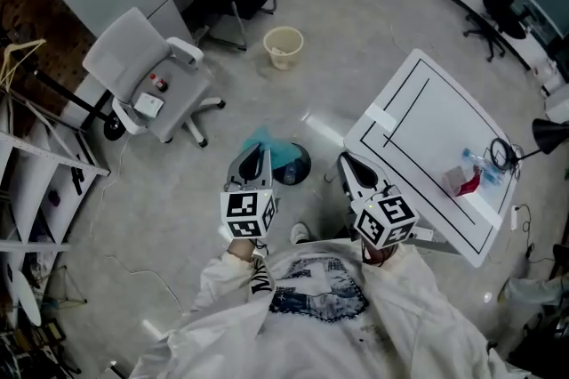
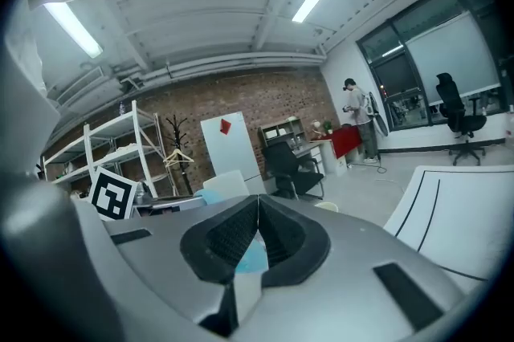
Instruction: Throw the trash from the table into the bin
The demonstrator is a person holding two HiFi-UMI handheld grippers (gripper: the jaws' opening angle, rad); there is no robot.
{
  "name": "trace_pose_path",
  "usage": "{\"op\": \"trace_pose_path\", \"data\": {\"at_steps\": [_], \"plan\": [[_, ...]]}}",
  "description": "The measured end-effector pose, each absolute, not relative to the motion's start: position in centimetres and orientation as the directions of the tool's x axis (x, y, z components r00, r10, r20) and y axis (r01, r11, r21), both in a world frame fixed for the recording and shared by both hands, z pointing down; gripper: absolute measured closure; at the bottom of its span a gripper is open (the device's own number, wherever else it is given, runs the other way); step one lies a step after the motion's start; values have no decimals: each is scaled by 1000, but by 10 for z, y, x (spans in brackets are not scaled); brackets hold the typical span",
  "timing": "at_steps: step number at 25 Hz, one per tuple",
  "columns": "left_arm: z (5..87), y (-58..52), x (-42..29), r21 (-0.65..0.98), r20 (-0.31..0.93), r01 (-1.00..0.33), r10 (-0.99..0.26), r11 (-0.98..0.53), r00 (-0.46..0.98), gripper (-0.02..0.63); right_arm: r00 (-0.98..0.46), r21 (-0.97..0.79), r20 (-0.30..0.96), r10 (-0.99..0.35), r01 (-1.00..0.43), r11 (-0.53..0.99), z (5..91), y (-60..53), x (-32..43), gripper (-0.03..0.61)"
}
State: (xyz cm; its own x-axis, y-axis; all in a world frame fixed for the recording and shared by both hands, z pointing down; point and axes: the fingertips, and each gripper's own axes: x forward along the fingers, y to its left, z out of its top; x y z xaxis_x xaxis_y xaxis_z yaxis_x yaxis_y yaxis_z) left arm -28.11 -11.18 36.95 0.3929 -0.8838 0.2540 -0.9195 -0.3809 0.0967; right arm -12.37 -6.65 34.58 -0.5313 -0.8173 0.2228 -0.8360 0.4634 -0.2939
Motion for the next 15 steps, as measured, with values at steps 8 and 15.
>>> {"op": "trace_pose_path", "data": {"at_steps": [8, 15], "plan": [[395, -115, -313, 141, 276, -933, -892, -332, 359, 600, -551, -257, 269, -790, -832, 493, 349, -73, -150, 557], [427, -126, -313, 155, 339, -939, -876, -307, 343, 600, -557, -281, 332, -761, -829, 484, 375, -92, -148, 557]]}}
